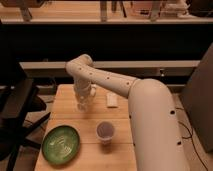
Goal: Place the bottle in the ceramic bowl
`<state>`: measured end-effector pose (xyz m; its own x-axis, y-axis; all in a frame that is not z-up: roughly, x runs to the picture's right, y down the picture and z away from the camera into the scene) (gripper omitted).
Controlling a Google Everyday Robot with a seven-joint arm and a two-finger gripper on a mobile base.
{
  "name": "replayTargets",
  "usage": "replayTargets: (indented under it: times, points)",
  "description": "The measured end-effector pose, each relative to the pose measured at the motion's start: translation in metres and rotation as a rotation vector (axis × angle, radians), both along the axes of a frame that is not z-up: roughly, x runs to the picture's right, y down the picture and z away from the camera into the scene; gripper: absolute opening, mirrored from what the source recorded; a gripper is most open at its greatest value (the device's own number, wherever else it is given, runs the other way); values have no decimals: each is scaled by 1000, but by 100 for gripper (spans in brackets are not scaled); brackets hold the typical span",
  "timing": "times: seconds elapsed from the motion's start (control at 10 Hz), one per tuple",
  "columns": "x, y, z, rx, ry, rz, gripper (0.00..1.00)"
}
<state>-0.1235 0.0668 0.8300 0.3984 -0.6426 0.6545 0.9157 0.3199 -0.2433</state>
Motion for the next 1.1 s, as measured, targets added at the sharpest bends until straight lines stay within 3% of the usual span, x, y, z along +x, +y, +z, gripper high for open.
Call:
replayTargets:
  times: [0.5, 1.1]
  points:
    - [-10, 18, -43, 3, -47, -59, 0]
    - [-12, 45, -68, -13, -95, -120, 0]
